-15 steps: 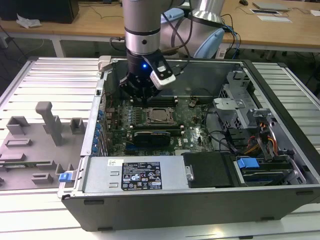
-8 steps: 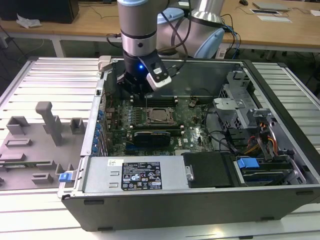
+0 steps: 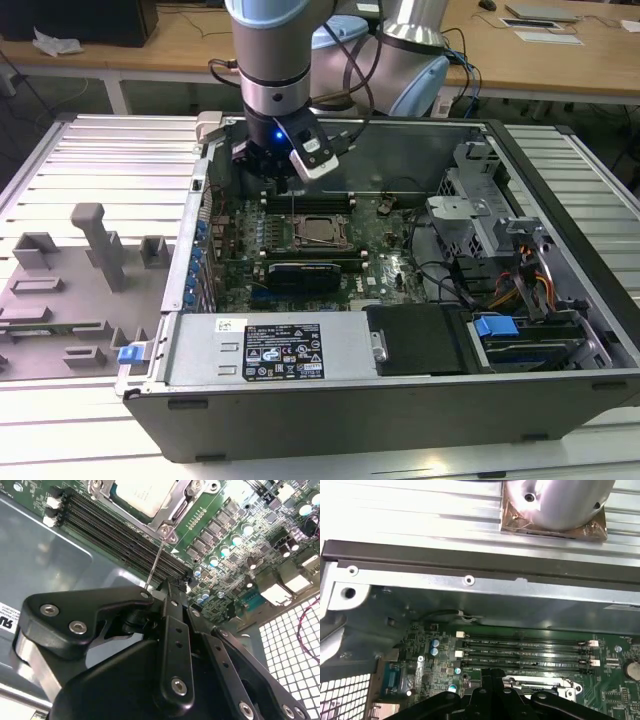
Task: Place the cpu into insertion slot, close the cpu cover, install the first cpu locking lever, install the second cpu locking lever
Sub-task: 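Install the first cpu locking lever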
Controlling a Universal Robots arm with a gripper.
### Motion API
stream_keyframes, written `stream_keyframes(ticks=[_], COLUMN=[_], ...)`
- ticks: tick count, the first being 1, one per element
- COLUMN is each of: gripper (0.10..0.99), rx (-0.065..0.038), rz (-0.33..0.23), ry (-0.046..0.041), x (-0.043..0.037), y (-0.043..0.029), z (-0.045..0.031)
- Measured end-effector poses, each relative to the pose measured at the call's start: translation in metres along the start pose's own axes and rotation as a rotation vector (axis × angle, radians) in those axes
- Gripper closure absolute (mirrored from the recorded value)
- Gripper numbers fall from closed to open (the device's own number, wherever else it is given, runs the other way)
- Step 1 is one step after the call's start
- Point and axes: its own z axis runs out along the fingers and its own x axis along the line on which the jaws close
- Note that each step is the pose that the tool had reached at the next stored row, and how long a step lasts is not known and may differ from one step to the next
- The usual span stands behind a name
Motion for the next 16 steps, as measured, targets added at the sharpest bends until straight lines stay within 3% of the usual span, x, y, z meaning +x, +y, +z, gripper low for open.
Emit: stream_keyframes(ticks=[5, 10, 13, 15, 16], gripper=[0.98, 0.98, 0.98, 0.98, 0.98], rx=[0.0, 0.0, 0.0, 0.0, 0.001], rz=[0.0, 0.0, 0.0, -0.002, -0.005], ry=[-0.0002, -0.0001, -0.0001, -0.0083, -0.0197], x=[-0.0121, -0.0353, -0.0368, -0.036, -0.0346], y=[-0.0009, -0.0028, -0.0029, -0.0028, -0.0028], z=[0.0009, 0.0027, 0.0027, 0.0029, 0.0031])
